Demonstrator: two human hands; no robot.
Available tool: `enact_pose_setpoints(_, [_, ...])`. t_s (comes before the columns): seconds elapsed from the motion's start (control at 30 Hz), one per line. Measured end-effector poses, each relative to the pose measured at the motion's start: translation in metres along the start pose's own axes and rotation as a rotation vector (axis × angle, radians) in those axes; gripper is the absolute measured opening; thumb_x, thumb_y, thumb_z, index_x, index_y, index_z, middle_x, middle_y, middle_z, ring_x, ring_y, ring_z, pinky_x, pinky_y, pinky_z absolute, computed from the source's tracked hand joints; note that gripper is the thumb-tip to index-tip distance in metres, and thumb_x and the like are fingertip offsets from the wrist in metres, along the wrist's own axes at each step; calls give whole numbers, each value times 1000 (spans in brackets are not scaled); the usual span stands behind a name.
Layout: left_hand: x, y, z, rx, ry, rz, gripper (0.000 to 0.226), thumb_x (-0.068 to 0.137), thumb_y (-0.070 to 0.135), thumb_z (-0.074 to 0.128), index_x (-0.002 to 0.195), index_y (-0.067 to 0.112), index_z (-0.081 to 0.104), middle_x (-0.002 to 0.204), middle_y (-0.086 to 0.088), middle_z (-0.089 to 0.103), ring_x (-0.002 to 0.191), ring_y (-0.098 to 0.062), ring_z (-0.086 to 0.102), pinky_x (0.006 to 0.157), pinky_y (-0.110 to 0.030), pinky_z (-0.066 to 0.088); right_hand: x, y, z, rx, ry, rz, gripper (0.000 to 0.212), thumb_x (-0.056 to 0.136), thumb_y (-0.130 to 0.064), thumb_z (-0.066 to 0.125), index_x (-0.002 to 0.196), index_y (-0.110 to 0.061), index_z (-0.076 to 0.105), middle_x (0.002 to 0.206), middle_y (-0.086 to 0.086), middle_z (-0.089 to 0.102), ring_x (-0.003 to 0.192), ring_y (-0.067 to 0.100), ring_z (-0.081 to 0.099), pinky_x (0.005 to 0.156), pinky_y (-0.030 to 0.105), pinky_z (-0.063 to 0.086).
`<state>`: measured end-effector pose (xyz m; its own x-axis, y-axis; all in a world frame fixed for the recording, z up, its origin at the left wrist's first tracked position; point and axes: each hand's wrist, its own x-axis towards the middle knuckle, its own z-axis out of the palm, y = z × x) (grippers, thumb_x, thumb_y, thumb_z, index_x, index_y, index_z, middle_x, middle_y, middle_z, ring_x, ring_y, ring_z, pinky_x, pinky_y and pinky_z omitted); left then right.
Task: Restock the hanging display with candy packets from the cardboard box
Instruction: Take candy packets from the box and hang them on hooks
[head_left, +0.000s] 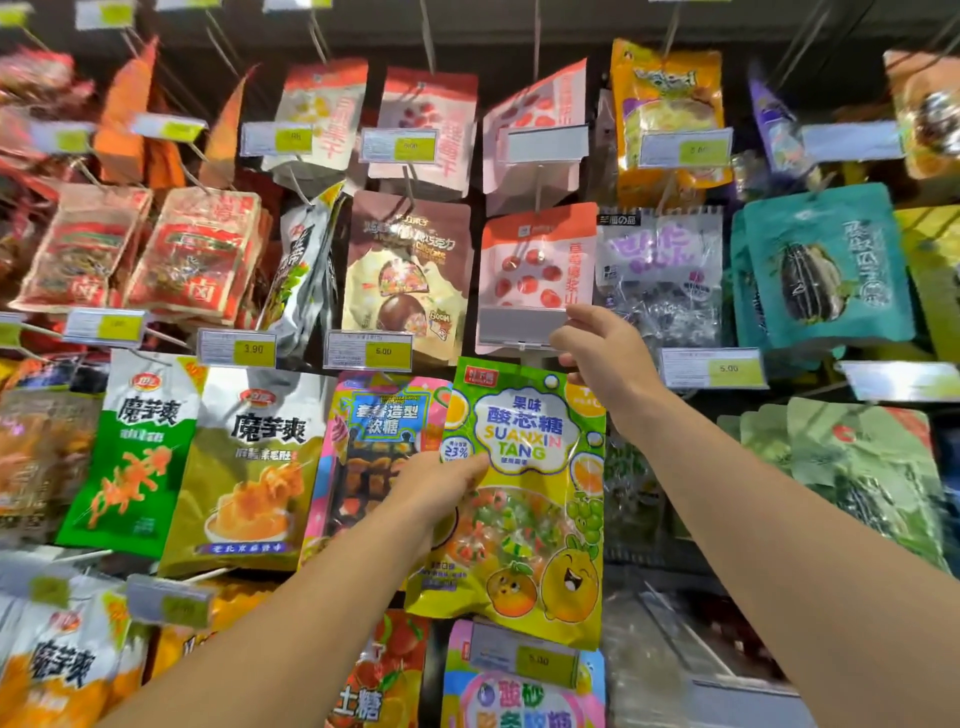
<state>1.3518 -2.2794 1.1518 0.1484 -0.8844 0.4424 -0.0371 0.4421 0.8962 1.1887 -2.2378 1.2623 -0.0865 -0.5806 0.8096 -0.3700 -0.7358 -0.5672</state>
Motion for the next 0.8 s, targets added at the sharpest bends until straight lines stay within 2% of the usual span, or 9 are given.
enact_pose_setpoints(0.03, [-1,3,1,-6,0,-3,38,86,38,70,114,12,65,119,1,64,102,-18,59,85,-32,39,-1,0,0,3,-2,-1,75,63,-39,59,136,-19,55,127,-1,62,113,22,62,100,49,50])
enact_pose_setpoints(0.13, [0,8,7,-51,-31,12,14,89,31,68,95,18,67,102,5,68,82,-8,55,80,-28,37,-1,1,-1,10,-2,5,76,63,-38,59,137,-20,55,127,-1,62,112,23,63,100,49,51])
enact_pose_setpoints(0.23, [-4,5,5,-67,-20,-2,16,89,30,68,92,14,65,99,2,67,78,-10,55,72,-29,40,-2,3,-2,3,-8,-7,78,63,-37,59,138,-19,53,128,0,62,113,23,62,101,49,49])
enact_pose_setpoints(0.37, [-8,2,2,-92,-32,-66,23,91,30,67,82,13,54,98,3,51,82,-15,48,83,-33,32,-3,7,-3,-14,-18,-20,80,64,-37,58,141,-18,50,128,-1,60,113,22,62,102,48,48])
enact_pose_setpoints(0.47, [-6,4,3,-97,-56,-91,29,92,32,66,103,7,56,108,1,46,88,-15,46,84,-33,30,-2,11,-3,-21,-10,-17,79,65,-39,59,141,-21,50,128,-1,60,113,23,62,101,50,49])
enact_pose_setpoints(0.57, [-2,7,4,-82,-50,-104,52,90,36,68,129,6,51,116,-5,48,102,-20,42,87,-35,33,0,15,-3,-33,-11,-11,77,67,-40,61,141,-22,51,130,0,59,114,24,61,100,50,49])
enact_pose_setpoints(0.67, [1,9,5,-81,-58,-114,35,90,34,68,112,13,52,105,-3,50,96,-20,46,85,-35,34,0,17,2,-61,-51,-48,63,80,-27,66,141,-22,52,132,-2,57,106,19,61,88,37,52])
enact_pose_setpoints(0.73, [-1,11,5,-75,-50,-106,29,90,33,68,102,13,49,87,2,51,77,-14,48,82,-34,34,4,19,6,-98,-37,-75,50,86,-11,63,135,-22,58,127,-3,58,105,19,61,81,28,46])
enact_pose_setpoints(0.8, [-1,12,2,-63,-34,-99,30,90,33,68,103,12,51,79,5,47,68,-9,43,80,-34,34,5,17,11,-76,4,-65,46,85,-2,60,125,-23,65,120,-4,61,106,17,61,80,24,45])
